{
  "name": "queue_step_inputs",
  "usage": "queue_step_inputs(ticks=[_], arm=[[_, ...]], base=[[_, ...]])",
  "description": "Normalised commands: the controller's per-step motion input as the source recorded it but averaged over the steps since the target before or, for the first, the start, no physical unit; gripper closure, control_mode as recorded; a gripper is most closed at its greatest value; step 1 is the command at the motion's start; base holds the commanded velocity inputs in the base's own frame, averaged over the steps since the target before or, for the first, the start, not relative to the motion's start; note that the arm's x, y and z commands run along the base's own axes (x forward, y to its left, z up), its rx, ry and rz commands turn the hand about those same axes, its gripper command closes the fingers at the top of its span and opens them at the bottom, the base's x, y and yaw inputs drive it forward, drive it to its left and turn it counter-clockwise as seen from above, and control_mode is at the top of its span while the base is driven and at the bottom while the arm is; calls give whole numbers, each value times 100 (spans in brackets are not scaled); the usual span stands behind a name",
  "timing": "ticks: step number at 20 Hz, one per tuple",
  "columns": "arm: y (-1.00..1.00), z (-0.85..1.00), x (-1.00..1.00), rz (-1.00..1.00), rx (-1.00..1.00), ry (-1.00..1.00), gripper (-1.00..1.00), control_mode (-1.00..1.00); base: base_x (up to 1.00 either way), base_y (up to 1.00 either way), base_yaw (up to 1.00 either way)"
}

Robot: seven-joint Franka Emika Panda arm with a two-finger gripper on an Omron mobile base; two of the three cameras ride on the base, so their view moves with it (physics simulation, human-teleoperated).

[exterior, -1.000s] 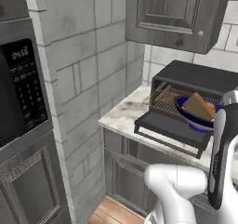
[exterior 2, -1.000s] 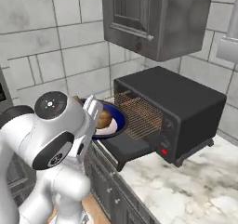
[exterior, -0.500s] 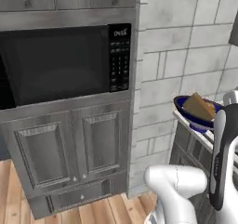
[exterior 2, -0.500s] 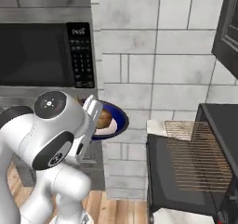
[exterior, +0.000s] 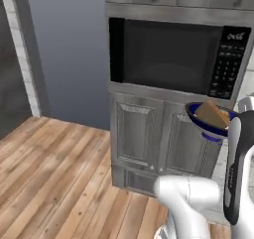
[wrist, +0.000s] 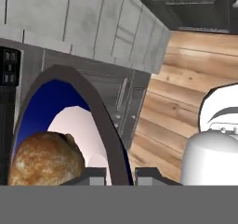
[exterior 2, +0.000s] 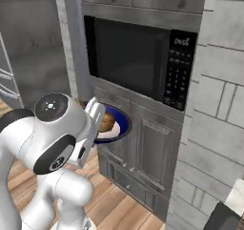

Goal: Pick up the heated bread from the toaster oven and place it in the bowl. Then move the bread bowl to the dining counter.

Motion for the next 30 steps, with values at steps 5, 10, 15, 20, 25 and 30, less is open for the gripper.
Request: queue_step_inputs(ticks=[5,10,15,20,25,30], arm=[[0,0,0,0,0,0,100,100],[0,0,0,0,0,0,100,100],[0,0,0,0,0,0,100,100],[0,0,0,0,0,0,100,100],[0,0,0,0,0,0,100,100],[0,0,0,0,0,0,100,100]], base=[[0,0,100],[0,4,97],[0,13,95],[5,36,86],[52,59,67],[100,75,42]])
